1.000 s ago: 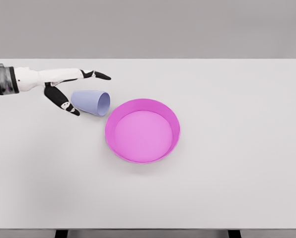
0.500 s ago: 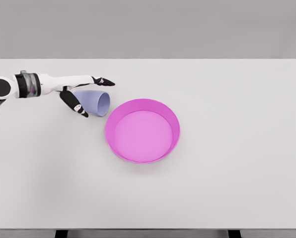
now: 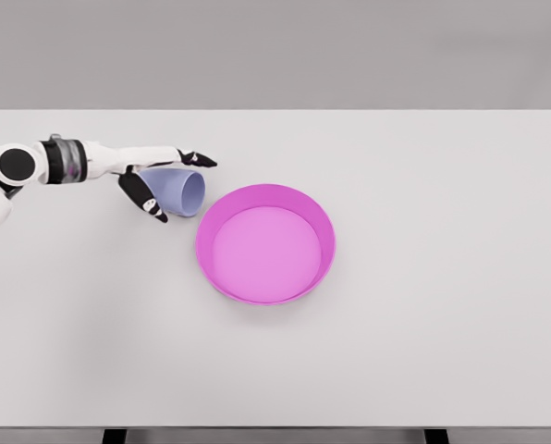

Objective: Flip the cup with left arm and place it on the plate

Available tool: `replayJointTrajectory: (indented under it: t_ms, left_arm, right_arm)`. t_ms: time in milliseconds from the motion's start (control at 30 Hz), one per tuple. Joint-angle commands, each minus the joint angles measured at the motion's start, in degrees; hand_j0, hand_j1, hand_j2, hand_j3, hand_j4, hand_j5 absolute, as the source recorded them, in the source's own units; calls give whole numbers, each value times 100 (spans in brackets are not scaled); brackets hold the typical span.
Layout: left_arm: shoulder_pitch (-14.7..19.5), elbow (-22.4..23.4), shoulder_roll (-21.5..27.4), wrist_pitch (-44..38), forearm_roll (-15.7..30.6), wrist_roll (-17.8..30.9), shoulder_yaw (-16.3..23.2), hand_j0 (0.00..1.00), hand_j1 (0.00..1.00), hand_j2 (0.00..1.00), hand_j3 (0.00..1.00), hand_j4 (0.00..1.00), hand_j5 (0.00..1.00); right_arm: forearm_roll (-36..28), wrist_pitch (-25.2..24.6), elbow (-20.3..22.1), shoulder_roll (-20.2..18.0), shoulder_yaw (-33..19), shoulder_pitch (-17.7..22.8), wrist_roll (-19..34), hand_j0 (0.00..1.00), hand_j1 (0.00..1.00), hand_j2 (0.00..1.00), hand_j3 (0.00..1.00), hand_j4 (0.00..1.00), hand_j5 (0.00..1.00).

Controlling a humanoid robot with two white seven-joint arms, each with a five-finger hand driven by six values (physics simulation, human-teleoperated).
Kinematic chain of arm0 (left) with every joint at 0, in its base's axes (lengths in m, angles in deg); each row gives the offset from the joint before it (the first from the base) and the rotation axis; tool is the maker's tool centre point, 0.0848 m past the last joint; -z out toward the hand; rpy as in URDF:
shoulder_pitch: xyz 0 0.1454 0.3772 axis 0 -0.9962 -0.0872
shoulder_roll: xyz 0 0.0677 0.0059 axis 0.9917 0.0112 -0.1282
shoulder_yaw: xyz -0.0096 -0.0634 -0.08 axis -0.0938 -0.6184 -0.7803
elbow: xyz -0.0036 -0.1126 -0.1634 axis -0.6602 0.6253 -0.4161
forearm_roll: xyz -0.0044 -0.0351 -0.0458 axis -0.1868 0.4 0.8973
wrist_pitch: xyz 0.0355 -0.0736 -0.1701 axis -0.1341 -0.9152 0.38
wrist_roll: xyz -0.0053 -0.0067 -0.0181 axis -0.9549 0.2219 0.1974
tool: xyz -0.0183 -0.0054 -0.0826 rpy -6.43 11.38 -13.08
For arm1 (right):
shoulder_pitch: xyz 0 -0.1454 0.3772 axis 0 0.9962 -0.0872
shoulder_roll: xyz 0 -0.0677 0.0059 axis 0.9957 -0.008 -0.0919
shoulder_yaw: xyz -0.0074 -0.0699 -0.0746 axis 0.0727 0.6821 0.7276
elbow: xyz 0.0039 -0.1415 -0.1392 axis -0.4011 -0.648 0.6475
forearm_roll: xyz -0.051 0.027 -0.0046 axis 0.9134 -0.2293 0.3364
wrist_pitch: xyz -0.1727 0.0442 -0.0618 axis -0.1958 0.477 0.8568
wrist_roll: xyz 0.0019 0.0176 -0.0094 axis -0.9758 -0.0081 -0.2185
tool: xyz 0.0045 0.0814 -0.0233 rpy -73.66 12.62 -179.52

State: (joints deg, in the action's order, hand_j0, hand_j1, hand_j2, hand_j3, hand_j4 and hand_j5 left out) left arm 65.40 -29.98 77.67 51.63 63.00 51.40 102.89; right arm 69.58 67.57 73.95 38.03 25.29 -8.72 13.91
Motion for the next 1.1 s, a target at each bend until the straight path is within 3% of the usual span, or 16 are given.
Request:
replayJointTrajectory:
  t_ms: [0, 133, 167, 200, 233, 400, 500, 633, 867, 900, 967, 1000, 1067]
  left_arm:
    - [0, 40, -68, -57, -150, -1, -15, 100, 100, 100, 100, 100, 100]
    - [0, 163, -173, -109, -212, -1, -15, 100, 100, 100, 100, 100, 100]
    - [0, 163, -182, -197, -203, -1, -15, 91, 91, 91, 91, 91, 91]
    - [0, 163, -182, -197, -159, -1, -23, 72, 72, 72, 72, 72, 72]
    - [0, 163, -191, -197, -124, -1, -32, 64, 64, 64, 64, 64, 64]
    - [-202, 137, -182, -145, 34, -1, -463, 60, 60, 60, 60, 60, 60]
    - [-492, -153, -173, -136, 254, -1, -1245, 60, 60, 60, 60, 60, 60]
    - [-492, -258, -112, -48, 939, -1, -1324, 59, 59, 59, 59, 59, 59]
    - [-817, -1471, -156, -48, 3506, -1, -1315, 60, 60, 60, 60, 60, 60]
    - [-844, -1568, -173, -39, 3585, -1, -1315, 60, 60, 60, 60, 60, 60]
    - [-1125, -1954, -208, -30, 3813, -1, -1473, 59, 59, 59, 59, 59, 59]
    - [-1362, -2262, -252, -13, 4332, -1, -1491, 54, 54, 54, 54, 54, 54]
    - [-1582, -2500, -261, 285, 4438, -1, -1491, 54, 54, 54, 54, 54, 54]
  right_arm:
    - [1, 1, 3, 0, 2, 0, 1, 100, 100, 100, 100, 100, 100]
    - [1, 1, -6, 0, 2, 0, 1, 100, 100, 100, 100, 100, 100]
    - [1, 1, -6, 0, 2, 0, 1, 100, 100, 100, 100, 100, 100]
    - [1, 1, -6, 0, 2, 0, 1, 100, 100, 100, 100, 100, 100]
    - [1, 1, 3, 0, 2, 0, 1, 100, 100, 100, 100, 100, 100]
    - [1, 1, 3, 0, 2, 0, 1, 100, 100, 100, 100, 100, 100]
    - [1, 1, 3, 0, 2, 0, 1, 100, 100, 100, 100, 100, 100]
    - [1, 1, 3, 0, 2, 0, 1, 100, 100, 100, 100, 100, 100]
    - [1, 1, -6, 0, 2, 0, 1, 100, 100, 100, 100, 100, 100]
    - [1, 1, -6, 0, 2, 0, 1, 100, 100, 100, 100, 100, 100]
    - [1, 1, -6, 0, 2, 0, 1, 100, 100, 100, 100, 100, 100]
    - [1, -8, 3, 0, 2, 0, 1, 100, 100, 100, 100, 100, 100]
    - [1, 1, -6, 0, 2, 0, 1, 100, 100, 100, 100, 100, 100]
